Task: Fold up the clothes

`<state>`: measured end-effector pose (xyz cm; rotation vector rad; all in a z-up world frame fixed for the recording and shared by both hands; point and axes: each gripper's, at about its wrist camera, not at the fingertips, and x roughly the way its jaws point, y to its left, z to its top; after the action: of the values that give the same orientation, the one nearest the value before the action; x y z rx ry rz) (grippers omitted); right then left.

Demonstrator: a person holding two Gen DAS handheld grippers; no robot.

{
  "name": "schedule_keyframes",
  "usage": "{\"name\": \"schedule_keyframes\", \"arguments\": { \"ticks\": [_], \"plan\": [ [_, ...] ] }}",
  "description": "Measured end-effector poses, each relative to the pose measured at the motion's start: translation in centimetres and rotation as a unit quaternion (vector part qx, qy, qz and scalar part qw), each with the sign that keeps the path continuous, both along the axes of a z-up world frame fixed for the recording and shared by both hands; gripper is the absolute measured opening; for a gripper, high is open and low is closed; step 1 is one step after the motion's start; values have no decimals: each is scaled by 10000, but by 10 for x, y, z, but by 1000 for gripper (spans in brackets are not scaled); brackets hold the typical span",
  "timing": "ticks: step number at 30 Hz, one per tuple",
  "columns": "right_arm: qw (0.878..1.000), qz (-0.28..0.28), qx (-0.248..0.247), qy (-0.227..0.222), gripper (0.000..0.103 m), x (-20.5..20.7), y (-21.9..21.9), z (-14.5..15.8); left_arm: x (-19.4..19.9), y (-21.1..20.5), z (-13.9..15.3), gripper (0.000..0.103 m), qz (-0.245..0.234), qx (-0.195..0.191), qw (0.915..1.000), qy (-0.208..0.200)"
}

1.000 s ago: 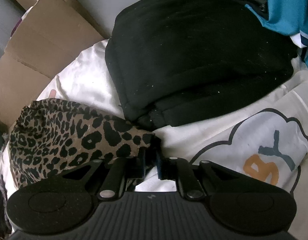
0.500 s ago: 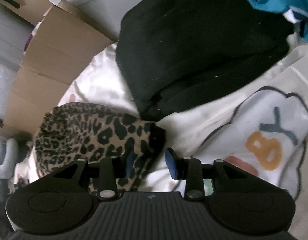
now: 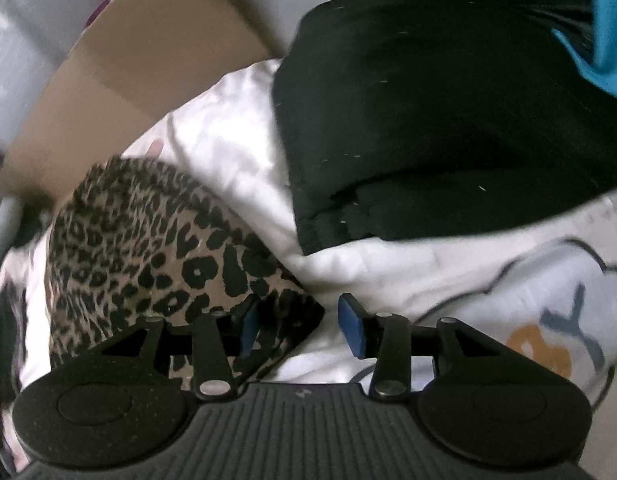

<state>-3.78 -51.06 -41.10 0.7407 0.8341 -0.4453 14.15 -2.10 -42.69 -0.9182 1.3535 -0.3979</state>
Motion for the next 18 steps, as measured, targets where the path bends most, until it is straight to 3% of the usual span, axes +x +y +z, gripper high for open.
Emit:
{"name": "schedule_keyframes", "arguments": {
  "ticks": [2,8,11,18],
  "plan": [
    [9998,195,-34,52,46,6,0,-1,1,-1,1,5,1,13,10000,0],
    [9974,609,-202,317,11,18,9,11,3,0,14,4,-57,62,9999,-56],
    [9969,635,-241,401,9,18,15,20,5,5,25,4,-17,182,9998,-73],
    [9973,509,394,340,6,8,25,32,8,24,47,4,-36,550,9984,-111]
  ]
}}
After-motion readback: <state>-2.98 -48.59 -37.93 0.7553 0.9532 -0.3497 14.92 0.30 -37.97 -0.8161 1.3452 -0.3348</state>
